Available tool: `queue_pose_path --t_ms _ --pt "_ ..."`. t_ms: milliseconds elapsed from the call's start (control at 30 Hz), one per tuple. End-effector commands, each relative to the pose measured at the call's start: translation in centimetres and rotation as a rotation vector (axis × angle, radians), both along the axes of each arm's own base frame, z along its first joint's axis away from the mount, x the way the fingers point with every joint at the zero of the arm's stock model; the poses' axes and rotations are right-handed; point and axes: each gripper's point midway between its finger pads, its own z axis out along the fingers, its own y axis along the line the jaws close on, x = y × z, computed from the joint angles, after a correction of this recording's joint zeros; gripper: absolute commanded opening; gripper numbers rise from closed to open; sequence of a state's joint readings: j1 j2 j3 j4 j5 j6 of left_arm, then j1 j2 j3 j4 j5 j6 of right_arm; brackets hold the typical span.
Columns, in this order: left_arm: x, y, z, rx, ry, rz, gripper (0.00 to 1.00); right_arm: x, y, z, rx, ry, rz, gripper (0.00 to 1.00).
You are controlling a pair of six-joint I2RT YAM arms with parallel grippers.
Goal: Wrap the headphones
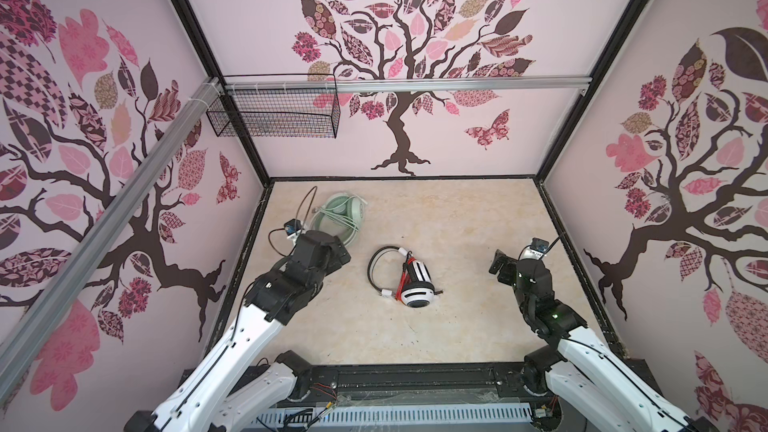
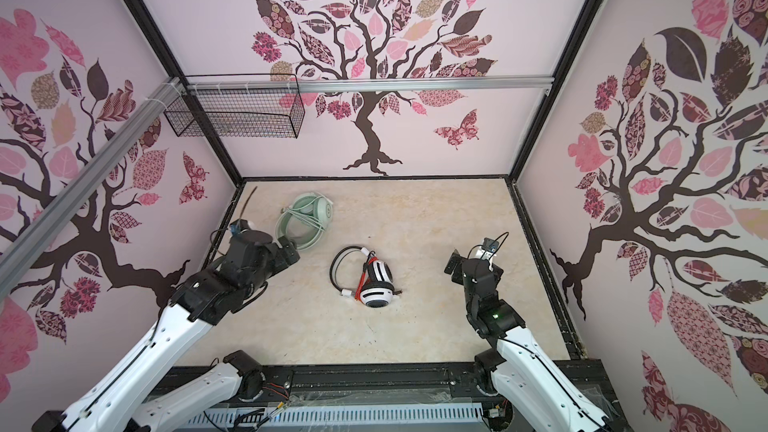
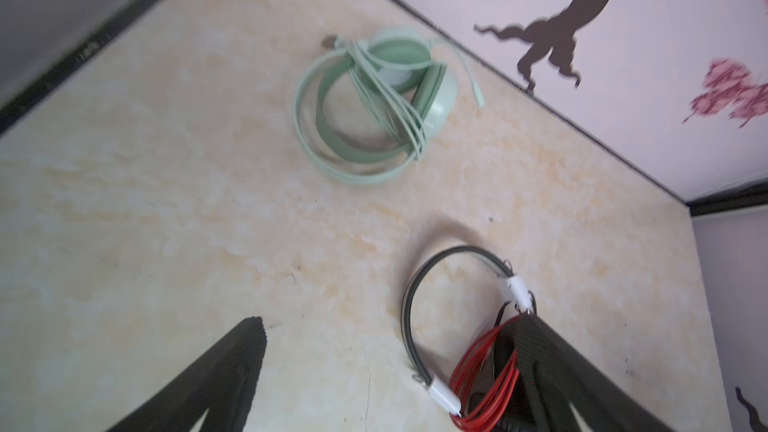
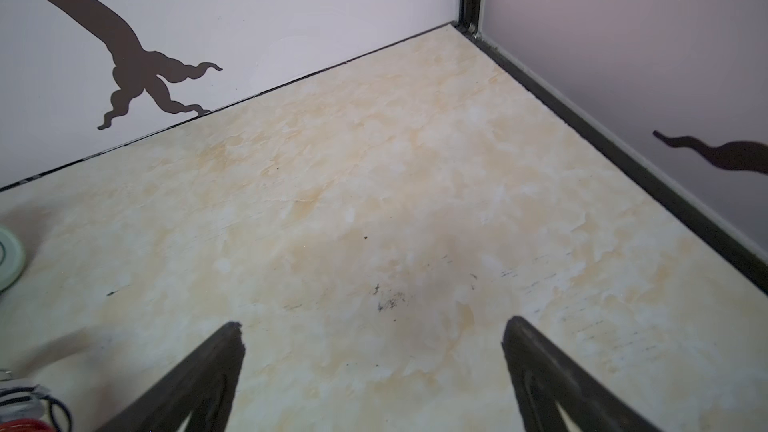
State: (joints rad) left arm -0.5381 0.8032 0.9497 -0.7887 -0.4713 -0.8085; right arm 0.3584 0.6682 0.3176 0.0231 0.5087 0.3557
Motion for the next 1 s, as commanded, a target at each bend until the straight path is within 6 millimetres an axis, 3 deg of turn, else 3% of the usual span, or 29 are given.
queue_pose_path --t_ms 0,133,233,500,600,733,867,967 --pt "-0.5 3.0 1.0 0.128 -0.188 0.055 0.97 0.1 -1.1 3.6 -0.126 -0.231 -0.015 0.99" --pt "-1.5 4.3 3.5 0.146 -0.473 0.073 0.97 -0.6 -1.7 3.5 -0.188 -0.381 -0.041 1.00" --pt "-1.1 5.4 3.5 0.239 -0.520 0.141 0.97 0.5 -1.6 2.4 -0.234 -0.333 -0.047 1.00" --pt "2.8 7.5 -1.3 0.354 -0.372 0.267 0.97 3.2 -1.7 0.4 -0.310 -0.371 -0.079 1.00" --pt "3.7 9.8 -3.2 0.361 -0.302 0.323 0.97 5.3 -1.3 -0.5 -0.315 -0.373 -0.042 0.99" --pt "4.2 12.8 -4.9 0.361 -0.281 0.417 0.97 5.9 -1.7 -2.3 -0.237 -0.315 0.046 1.00" --pt "5.6 15.4 -7.8 0.239 -0.272 0.460 0.97 7.1 -2.4 -2.8 -0.241 -0.266 -0.007 1.00" --pt "6.9 16.2 -9.5 0.309 -0.199 0.437 0.97 8.7 -2.7 -3.7 -0.232 -0.189 -0.026 0.99"
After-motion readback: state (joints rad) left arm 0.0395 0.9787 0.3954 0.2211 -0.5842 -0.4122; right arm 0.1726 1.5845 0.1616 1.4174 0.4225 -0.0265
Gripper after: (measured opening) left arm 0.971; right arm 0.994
